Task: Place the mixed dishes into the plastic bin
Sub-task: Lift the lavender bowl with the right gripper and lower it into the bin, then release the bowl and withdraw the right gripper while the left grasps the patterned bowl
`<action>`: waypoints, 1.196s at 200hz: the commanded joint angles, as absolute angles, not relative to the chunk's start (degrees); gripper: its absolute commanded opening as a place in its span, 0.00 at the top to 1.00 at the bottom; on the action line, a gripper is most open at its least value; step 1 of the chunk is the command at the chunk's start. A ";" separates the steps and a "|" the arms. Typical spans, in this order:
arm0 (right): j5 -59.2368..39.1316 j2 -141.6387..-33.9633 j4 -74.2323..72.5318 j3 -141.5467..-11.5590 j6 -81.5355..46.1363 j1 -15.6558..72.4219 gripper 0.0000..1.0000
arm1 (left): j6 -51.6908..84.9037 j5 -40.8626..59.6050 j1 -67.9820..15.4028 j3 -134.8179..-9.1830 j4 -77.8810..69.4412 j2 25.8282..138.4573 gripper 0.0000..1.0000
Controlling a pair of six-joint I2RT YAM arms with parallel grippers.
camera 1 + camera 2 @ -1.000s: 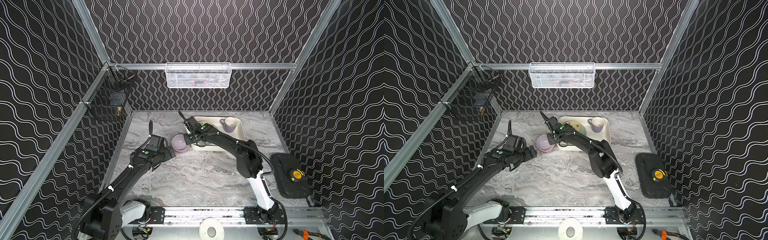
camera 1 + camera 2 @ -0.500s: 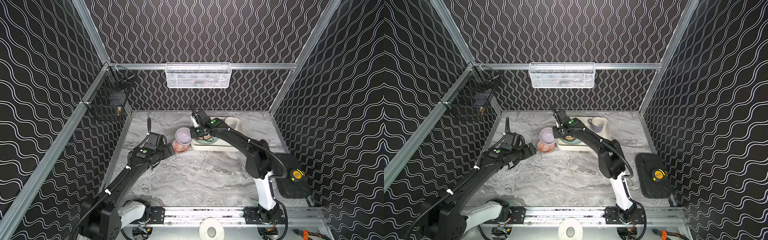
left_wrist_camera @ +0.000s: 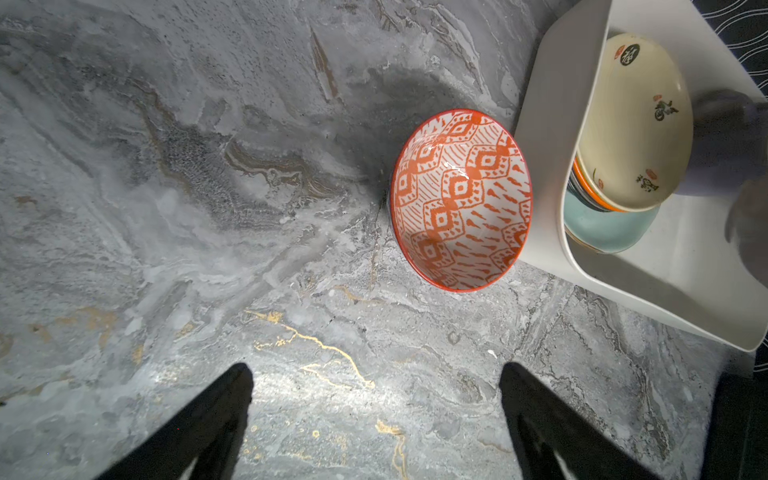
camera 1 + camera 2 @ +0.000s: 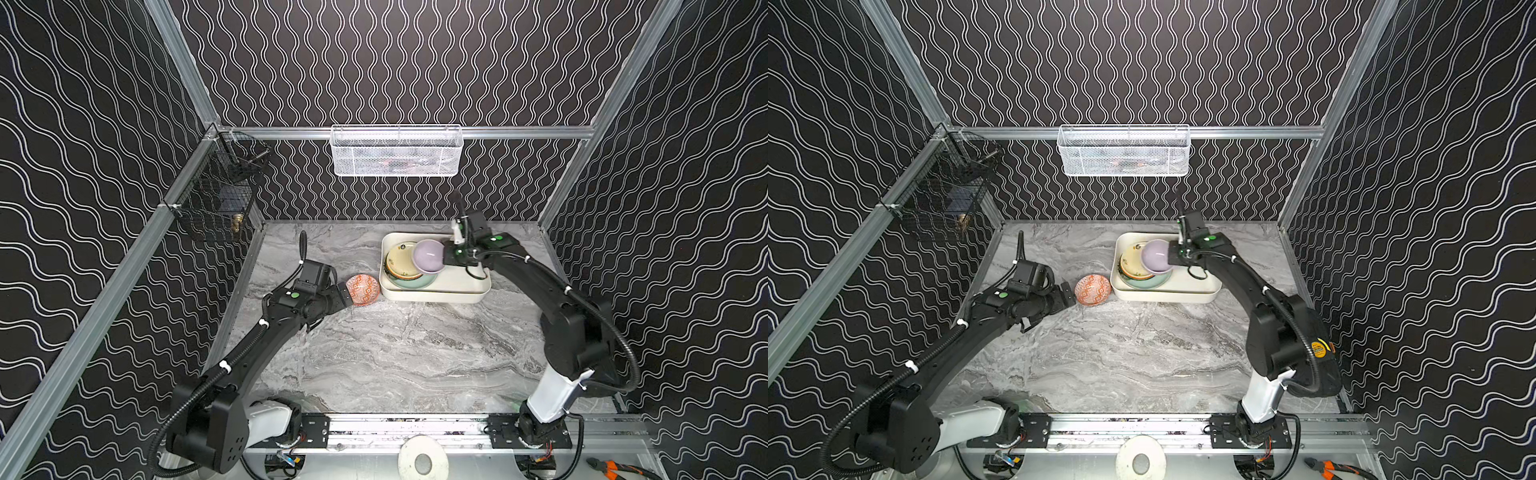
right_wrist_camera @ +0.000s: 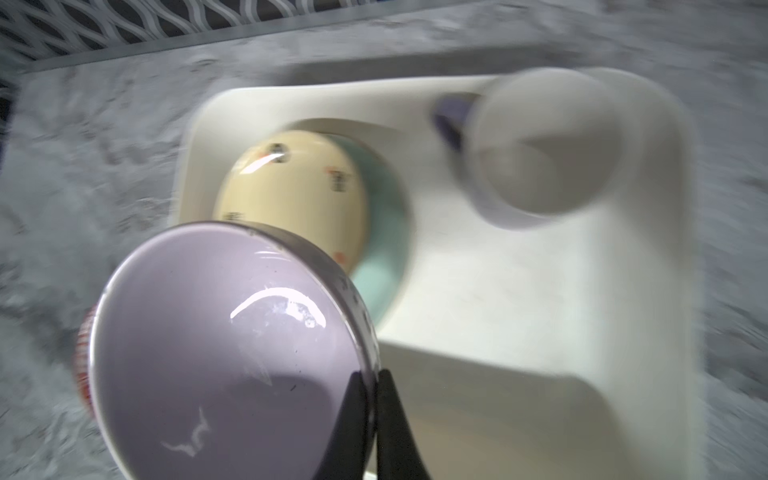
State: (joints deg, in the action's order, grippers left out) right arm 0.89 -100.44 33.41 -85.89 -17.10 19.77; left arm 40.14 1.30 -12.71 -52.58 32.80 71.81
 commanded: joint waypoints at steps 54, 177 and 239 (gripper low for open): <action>4.07 -97.86 29.50 -76.61 -18.41 12.77 0.99 | 39.13 3.19 -12.66 -54.21 30.91 74.85 0.05; 3.08 -103.15 26.84 -71.99 -18.89 10.75 0.97 | 38.33 3.21 -12.66 -53.79 29.96 78.62 0.05; 3.36 -96.09 27.69 -71.46 -19.74 10.86 0.61 | 37.97 2.47 -12.66 -56.40 29.70 82.73 0.05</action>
